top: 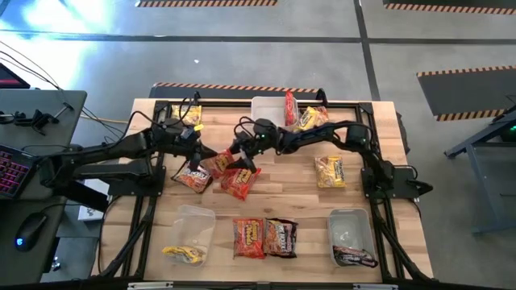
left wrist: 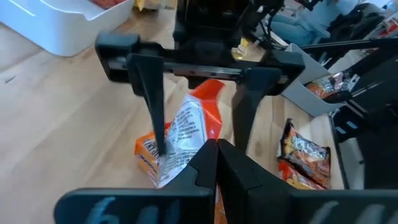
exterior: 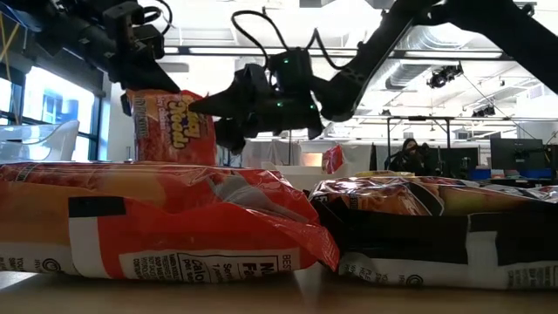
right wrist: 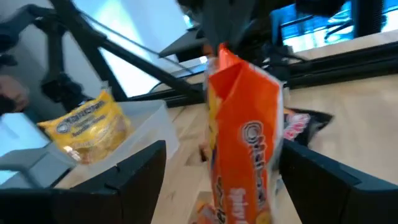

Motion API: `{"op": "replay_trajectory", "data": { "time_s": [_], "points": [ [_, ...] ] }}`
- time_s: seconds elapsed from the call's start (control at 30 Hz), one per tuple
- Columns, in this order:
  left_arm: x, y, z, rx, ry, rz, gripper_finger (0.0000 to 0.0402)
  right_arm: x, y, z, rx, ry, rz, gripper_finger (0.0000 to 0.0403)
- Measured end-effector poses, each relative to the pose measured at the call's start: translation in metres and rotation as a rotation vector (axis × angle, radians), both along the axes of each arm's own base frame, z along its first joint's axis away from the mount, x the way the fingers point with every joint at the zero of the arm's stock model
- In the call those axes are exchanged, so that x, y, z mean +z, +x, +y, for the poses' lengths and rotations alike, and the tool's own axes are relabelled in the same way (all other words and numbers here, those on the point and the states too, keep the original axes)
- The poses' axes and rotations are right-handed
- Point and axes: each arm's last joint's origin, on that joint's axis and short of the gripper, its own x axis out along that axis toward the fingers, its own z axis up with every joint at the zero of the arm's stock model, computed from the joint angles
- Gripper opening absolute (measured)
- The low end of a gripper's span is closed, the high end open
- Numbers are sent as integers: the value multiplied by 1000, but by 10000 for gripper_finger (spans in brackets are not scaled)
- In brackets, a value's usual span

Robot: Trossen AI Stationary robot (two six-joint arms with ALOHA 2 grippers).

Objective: Sort Maruchan noodles
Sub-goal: Put the orange noodle pack into the white bin

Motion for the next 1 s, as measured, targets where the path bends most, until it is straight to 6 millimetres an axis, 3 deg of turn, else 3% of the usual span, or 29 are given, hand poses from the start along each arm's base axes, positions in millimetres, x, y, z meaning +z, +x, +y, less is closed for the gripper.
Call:
{"op": "replay_trajectory", "data": {
  "time_s": [0.33, 0.7, 1.0],
  "points": [
    [4, 2, 1, 5, 31, -41, 0, -2, 8, 18, -32, 7, 33, 275],
    [3, 2, 0, 8, 31, -32, 2, -8, 10, 32, -72, -14, 84, 179],
    [-17, -3, -2, 9, 9, 183, 73, -15, 8, 30, -104, -23, 160, 142]
  ]
}}
